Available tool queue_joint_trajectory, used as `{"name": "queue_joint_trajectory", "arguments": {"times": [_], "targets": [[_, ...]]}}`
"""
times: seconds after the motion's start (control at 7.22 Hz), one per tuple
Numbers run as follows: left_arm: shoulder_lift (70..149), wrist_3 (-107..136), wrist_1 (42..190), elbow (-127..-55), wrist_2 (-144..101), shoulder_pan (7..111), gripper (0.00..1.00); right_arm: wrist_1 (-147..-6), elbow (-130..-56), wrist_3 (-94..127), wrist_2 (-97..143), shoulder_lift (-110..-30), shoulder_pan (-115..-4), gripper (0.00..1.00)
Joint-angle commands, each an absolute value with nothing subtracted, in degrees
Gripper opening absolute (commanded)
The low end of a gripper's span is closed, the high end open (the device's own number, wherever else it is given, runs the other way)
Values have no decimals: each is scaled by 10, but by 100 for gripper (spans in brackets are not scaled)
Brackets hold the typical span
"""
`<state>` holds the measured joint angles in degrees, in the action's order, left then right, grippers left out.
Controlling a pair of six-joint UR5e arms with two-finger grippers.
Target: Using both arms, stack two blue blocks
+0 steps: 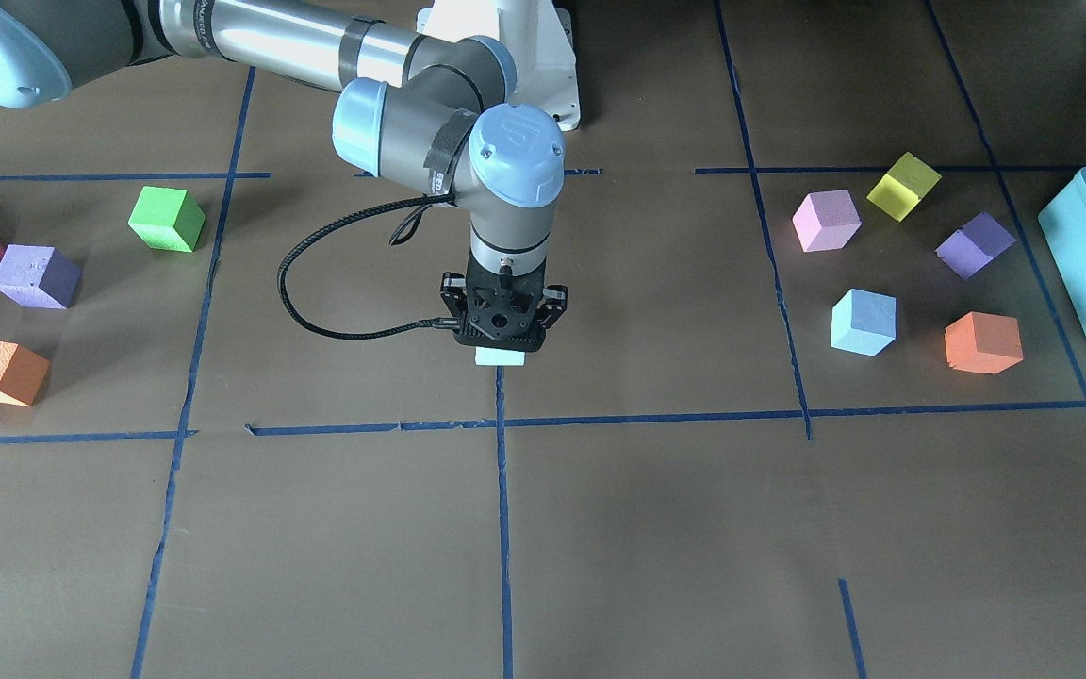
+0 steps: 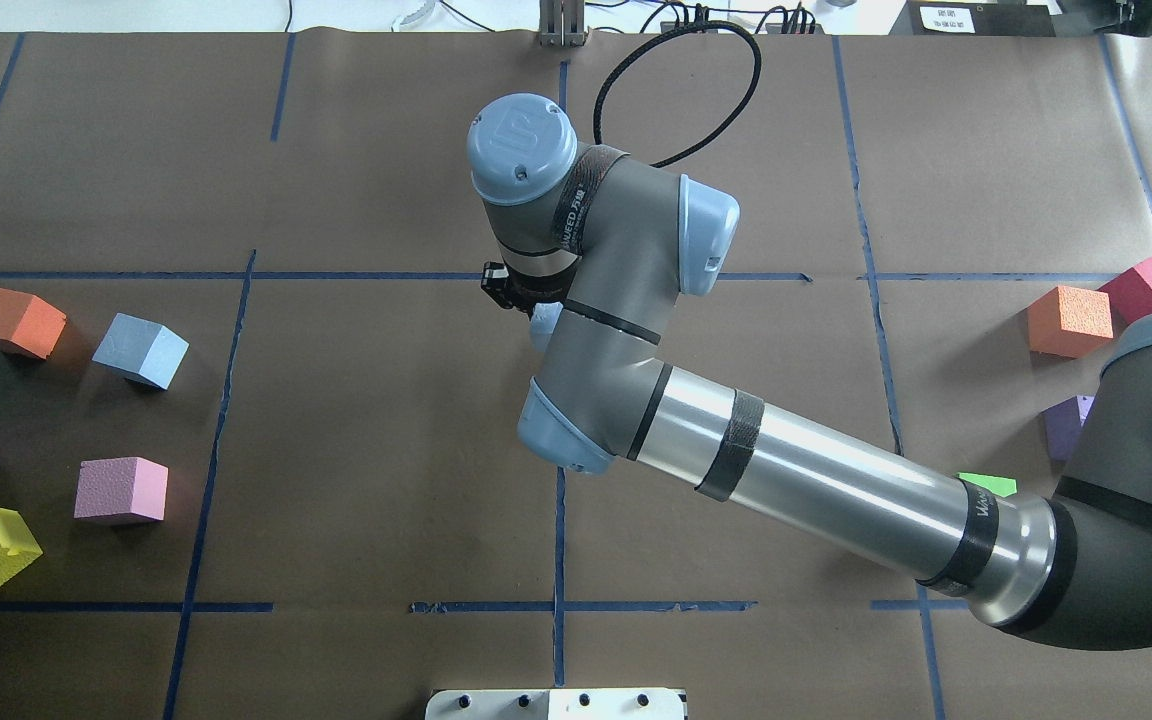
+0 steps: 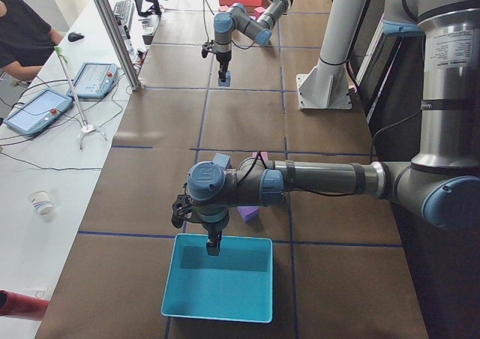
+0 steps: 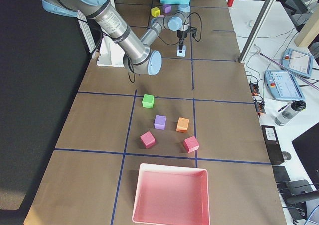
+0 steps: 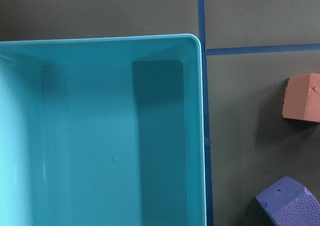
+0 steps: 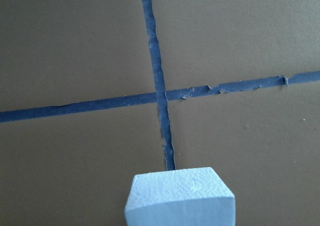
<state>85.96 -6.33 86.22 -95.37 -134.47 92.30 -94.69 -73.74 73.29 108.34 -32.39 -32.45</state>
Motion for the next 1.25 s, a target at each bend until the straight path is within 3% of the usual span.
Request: {"name": "queue_joint_trajectory", "arguments": {"times": [0.0, 0.42, 0.83, 1.11], "targets": [[860, -63, 862, -955, -1345, 923, 100, -923, -714, 746, 1083, -323, -320, 12], [859, -63, 862, -959, -1345, 924, 100, -898, -693, 748, 1083, -325, -315, 20], [860, -63, 862, -961, -1346, 924, 100, -888, -693, 741, 1083, -332, -316, 74], [860, -63, 862, -960, -1345, 923, 100, -886, -696, 743, 1084, -330, -316, 99]]}}
